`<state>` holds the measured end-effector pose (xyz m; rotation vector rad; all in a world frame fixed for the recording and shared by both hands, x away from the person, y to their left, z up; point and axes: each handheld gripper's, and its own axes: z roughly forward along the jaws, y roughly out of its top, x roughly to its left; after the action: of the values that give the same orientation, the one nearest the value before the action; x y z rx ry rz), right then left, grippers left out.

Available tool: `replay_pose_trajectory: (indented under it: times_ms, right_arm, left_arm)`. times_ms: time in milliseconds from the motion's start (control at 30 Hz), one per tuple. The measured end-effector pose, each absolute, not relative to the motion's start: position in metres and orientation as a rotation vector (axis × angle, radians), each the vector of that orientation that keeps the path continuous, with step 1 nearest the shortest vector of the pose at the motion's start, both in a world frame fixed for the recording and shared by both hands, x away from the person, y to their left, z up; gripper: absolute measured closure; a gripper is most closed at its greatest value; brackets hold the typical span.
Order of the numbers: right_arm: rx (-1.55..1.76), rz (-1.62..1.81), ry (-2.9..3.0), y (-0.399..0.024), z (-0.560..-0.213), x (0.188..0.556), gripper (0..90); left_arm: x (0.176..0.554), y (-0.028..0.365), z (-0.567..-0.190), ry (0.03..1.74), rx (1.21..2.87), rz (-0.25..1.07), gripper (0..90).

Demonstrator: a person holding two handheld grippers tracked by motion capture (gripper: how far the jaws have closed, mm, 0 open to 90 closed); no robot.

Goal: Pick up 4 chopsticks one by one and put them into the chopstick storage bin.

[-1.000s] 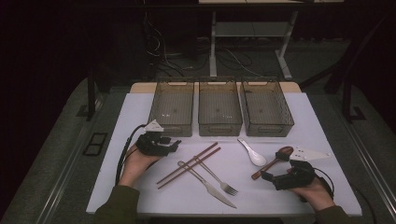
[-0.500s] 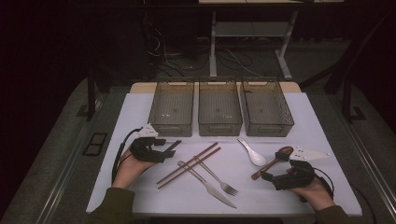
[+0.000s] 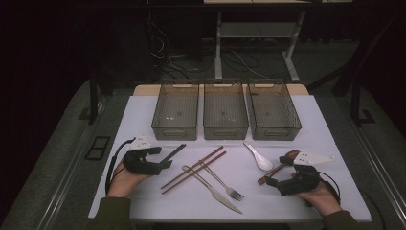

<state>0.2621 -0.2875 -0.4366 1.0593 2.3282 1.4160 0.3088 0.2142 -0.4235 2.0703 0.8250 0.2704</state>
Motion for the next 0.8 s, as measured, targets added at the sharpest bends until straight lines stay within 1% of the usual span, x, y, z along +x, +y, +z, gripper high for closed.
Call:
replay_pose_trajectory:
  times_ms: [133,233,333,533,633,800]
  right_arm:
    - [1.064,1.414,2.326,-0.288,-0.436,0.262,0.4]
    - [1.075,1.414,2.322,-0.288,-0.436,0.261,0.5]
    - [1.069,1.412,2.322,-0.288,-0.436,0.261,0.5]
    - [1.069,1.411,2.324,-0.288,-0.436,0.261,0.5]
    - [1.069,1.409,2.326,-0.288,-0.436,0.261,0.5]
    - [1.071,1.409,2.325,-0.288,-0.436,0.261,0.5]
  left_arm:
    - [0.299,0.224,-0.428,0.841,2.081,0.274,29.4]
    - [0.295,0.232,-0.430,0.857,2.074,0.272,33.5]
    - [0.298,0.238,-0.431,0.889,2.053,0.248,41.3]
    - [0.301,0.243,-0.433,0.926,2.065,0.263,57.5]
    - [0.303,0.245,-0.434,0.933,2.069,0.258,64.2]
    - [0.305,0.247,-0.436,0.942,2.082,0.240,72.2]
